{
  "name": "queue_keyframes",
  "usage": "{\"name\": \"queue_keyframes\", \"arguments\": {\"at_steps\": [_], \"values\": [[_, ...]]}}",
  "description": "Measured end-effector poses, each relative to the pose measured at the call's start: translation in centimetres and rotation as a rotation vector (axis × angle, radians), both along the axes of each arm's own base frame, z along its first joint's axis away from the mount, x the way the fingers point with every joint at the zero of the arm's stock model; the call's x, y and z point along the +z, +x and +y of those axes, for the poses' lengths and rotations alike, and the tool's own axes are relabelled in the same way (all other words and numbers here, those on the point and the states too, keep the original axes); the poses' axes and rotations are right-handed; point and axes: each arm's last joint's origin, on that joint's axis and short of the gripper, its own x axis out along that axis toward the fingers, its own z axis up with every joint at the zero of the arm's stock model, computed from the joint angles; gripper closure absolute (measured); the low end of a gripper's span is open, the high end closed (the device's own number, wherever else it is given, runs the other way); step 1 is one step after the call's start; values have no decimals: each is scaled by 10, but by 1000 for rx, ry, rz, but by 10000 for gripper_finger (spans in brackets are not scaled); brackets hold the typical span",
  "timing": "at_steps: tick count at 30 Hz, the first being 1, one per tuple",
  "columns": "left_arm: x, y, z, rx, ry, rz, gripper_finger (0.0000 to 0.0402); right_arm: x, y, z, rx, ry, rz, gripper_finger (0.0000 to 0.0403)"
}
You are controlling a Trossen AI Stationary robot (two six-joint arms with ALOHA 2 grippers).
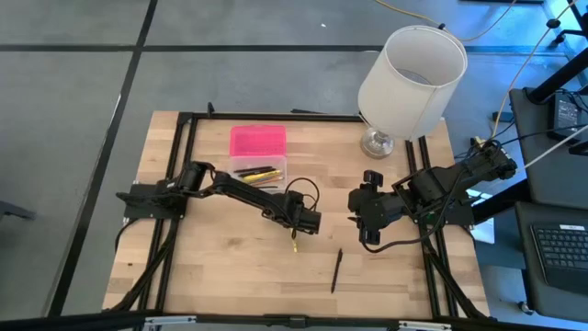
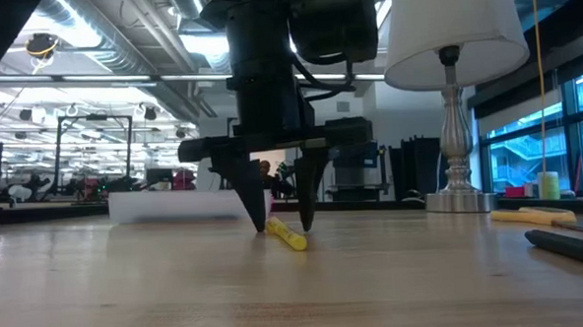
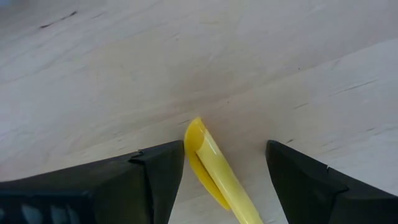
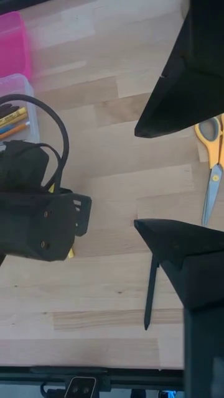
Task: Pick & place school supplies into a supply box
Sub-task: Put the yellow pen into the pink supply box
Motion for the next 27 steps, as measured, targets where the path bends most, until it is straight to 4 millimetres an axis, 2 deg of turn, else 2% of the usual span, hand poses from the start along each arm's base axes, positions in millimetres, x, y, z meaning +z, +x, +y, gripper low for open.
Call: {"name": "queue_keyframes", "arguments": {"at_steps": [10, 27], "values": [[0, 0, -1, -2, -21, 6, 189, 0, 0, 0, 1, 0, 0, 174], [1, -2, -8, 0, -101, 15, 273, 0, 0, 0, 1, 0, 1, 174]]}}
